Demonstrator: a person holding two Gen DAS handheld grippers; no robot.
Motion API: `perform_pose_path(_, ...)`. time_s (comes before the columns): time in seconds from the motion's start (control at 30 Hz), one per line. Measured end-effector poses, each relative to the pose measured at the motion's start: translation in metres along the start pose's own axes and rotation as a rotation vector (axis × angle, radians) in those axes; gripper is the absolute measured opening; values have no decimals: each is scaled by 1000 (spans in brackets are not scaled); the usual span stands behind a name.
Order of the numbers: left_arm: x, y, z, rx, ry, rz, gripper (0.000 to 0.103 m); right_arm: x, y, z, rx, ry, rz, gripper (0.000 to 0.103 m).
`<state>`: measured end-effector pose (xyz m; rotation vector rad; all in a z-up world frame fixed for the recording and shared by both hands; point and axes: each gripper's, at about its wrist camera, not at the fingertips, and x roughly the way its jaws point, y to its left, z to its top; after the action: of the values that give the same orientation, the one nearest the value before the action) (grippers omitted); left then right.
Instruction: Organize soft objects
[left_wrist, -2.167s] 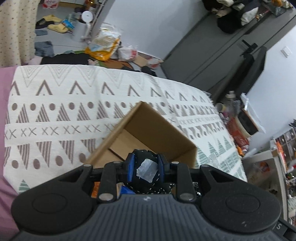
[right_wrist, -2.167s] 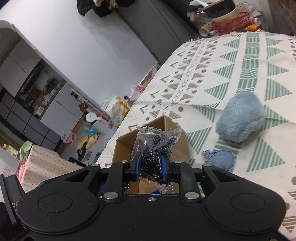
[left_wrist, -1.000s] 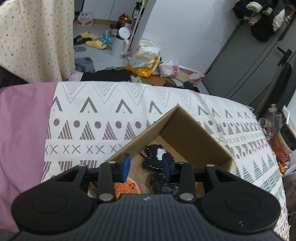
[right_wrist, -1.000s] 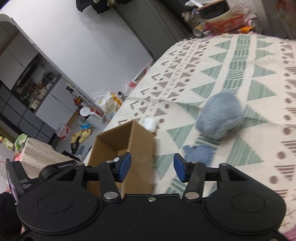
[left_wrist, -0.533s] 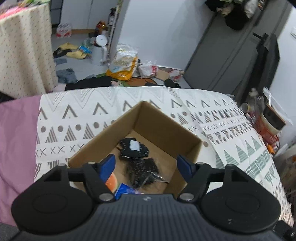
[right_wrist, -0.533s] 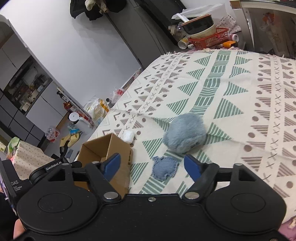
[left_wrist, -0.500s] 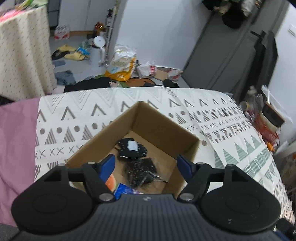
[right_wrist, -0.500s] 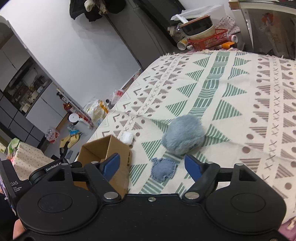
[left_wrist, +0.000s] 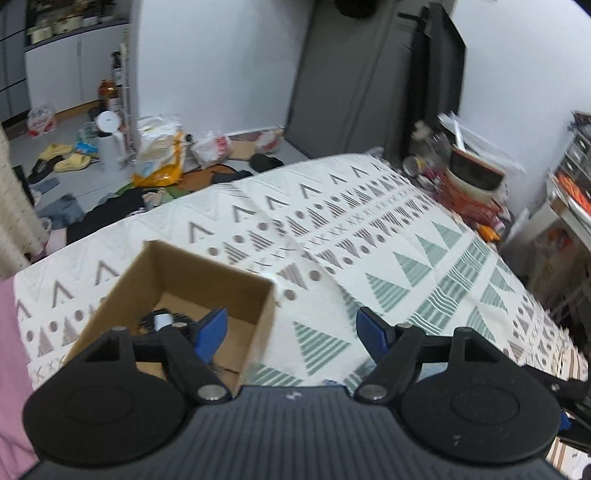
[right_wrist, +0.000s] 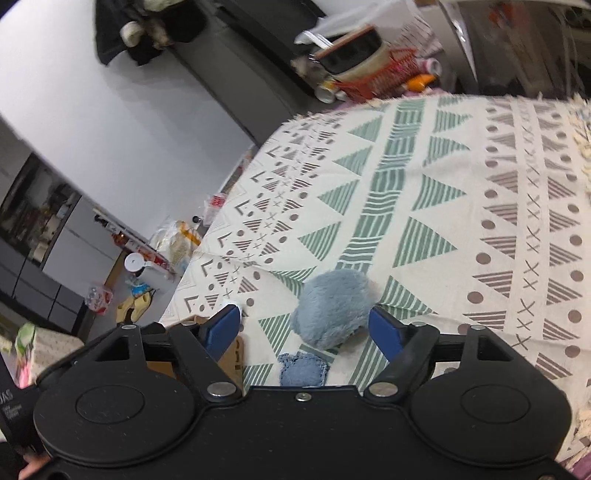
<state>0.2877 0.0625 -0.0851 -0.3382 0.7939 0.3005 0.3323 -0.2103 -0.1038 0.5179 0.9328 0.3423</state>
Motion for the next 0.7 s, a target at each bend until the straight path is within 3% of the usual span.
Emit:
perform_pose_path(0.3,35,-37,-1,30,79,-33,75,31,-38,5,116,39,40,76)
perform_pose_path(0.53,67,-53,-21,86,134,22,75,62,-59,0,134,95,43,76)
perform_pose_path(0.7,79,-60,-26,112,148,32,75,76,-59,3,106,80,71,76)
